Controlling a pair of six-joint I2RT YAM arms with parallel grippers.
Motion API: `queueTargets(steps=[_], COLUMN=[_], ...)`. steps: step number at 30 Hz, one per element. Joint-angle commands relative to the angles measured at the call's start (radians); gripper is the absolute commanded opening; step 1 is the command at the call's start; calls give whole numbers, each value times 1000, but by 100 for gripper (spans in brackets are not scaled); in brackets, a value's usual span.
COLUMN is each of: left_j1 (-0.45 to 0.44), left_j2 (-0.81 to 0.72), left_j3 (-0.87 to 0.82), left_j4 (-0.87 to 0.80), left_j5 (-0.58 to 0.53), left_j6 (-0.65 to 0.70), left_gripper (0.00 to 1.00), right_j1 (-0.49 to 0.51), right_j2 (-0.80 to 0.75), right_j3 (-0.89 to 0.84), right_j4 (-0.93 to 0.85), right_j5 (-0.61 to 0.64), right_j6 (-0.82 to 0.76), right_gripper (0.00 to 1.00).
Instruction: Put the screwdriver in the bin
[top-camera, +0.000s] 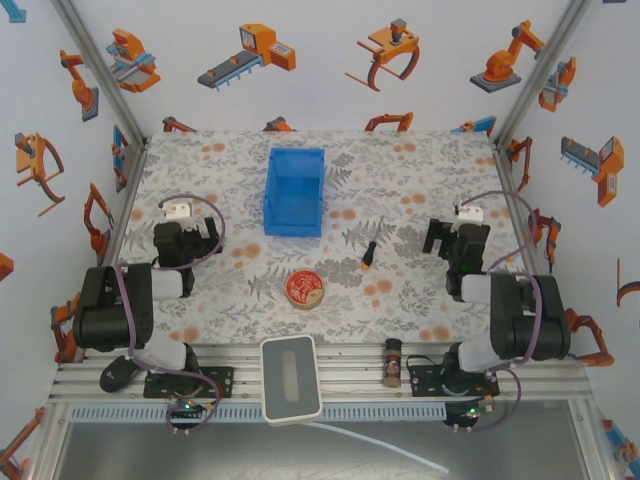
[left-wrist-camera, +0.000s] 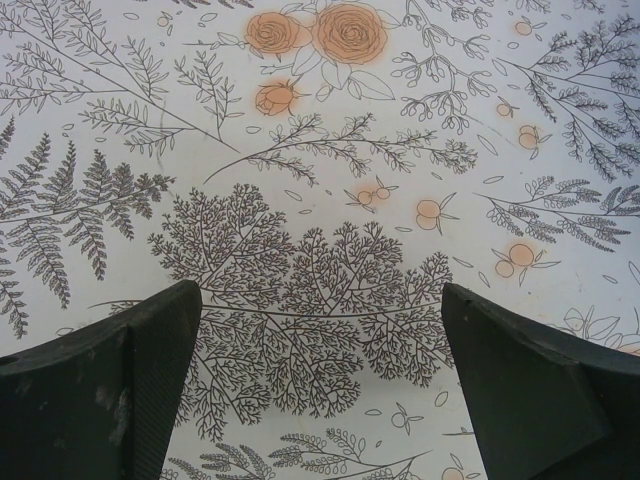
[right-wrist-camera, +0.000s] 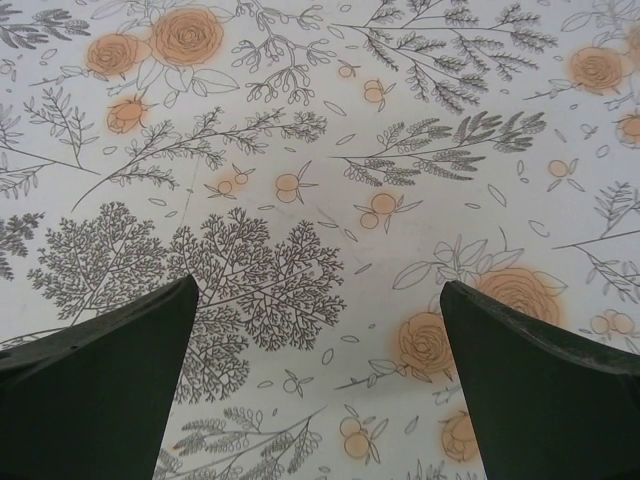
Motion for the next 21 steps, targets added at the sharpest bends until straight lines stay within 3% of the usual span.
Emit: queueTargets(steps=[1, 8, 11, 12, 13, 14, 16, 18, 21], left_j1=[-6, -24, -29, -29, -29, -30, -31, -34, -46], left_j2=[-41, -155, -203, -224, -240, -257, -279, -295, -298], left_j3=[59, 293, 387, 423, 452, 492, 565, 630, 715], left_j4=[-103, -651, -855, -929, -992, -1066, -1208, -1321, -1454], left_j5=[6, 26, 23, 34, 50, 77, 156, 225, 273], left_j6=[25, 40, 47, 47, 49, 51, 70, 89, 125], left_gripper=[97, 97, 97, 97, 97, 97, 97, 97, 97], right_j1=[-1, 28, 46, 47, 46, 46, 47, 48, 99], right_j2=[-134, -294, -308, -320, -334, -355, -395, -416, -407], right_j3=[72, 321, 500, 548, 575, 574, 481, 387, 395], right_j4=[-159, -687, -987, -1055, -1096, -1091, -960, -878, -1018], right_j5=[54, 73, 95, 45, -35, -191, -366, -378, -264], right_j6=[20, 125, 371, 443, 460, 423, 460, 584, 603], right_gripper=[99, 99, 99, 99, 99, 99, 99, 99, 99])
